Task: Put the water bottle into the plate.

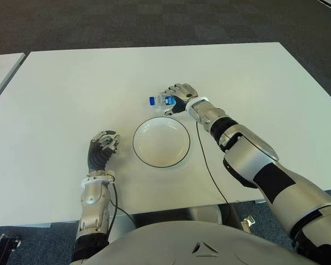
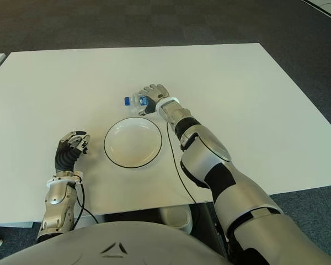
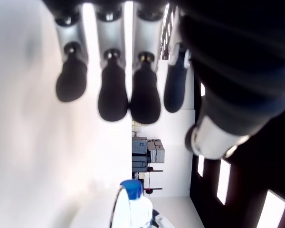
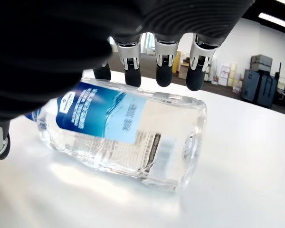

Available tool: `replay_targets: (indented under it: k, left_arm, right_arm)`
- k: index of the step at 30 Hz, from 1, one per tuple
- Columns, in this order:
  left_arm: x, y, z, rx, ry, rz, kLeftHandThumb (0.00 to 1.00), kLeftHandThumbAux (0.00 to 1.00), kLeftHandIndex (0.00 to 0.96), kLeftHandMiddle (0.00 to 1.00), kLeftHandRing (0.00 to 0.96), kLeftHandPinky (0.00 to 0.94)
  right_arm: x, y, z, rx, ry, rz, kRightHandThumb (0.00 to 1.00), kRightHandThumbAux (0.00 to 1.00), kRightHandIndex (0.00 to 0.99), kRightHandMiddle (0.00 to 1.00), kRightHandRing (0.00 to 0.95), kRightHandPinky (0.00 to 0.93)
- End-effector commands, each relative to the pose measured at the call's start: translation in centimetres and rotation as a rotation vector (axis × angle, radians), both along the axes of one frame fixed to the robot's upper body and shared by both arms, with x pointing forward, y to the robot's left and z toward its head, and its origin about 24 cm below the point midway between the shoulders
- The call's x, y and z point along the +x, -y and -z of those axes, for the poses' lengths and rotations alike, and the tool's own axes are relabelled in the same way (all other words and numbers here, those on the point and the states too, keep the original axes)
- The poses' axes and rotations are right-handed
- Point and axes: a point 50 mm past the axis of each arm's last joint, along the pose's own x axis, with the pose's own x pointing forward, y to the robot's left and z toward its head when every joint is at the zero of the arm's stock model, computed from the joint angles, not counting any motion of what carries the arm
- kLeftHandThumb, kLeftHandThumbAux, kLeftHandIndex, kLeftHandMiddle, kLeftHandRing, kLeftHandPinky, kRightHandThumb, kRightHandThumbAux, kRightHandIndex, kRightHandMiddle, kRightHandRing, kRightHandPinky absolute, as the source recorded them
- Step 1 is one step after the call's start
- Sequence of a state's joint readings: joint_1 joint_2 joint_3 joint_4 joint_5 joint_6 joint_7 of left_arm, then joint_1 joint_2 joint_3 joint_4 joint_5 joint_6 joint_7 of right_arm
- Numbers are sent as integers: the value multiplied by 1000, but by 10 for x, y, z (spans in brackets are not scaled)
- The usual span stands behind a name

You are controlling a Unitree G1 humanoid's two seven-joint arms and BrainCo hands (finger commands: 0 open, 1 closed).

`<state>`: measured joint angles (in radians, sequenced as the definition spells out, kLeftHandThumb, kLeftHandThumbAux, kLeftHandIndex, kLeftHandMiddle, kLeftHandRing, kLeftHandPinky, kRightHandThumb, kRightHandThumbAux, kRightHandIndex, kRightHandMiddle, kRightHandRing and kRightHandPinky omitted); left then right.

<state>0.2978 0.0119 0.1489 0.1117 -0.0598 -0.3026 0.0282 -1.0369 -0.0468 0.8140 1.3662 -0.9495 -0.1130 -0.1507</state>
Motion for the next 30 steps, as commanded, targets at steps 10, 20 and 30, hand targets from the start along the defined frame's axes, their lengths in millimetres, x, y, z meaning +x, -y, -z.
replay_targets:
  k: [10,20,30]
  left_arm:
    - [-8,-4,0,18,-14,-39,702,721,433,730,720,715]
    - [-13,-8,-1,15,-21,-66,702,721,433,734,721,718]
    - [-15,-9,-3,16,-11,-78,702,721,434,732,718,717]
  right_arm:
    - [-12,21,30,-71,-115,68,639,443,0,0,0,0]
    - [-19,34,45,-17,-181,164,621,606,0,0,14,127]
    - [-21,27,45,-21,-186,148,598,645,0,35,67,172]
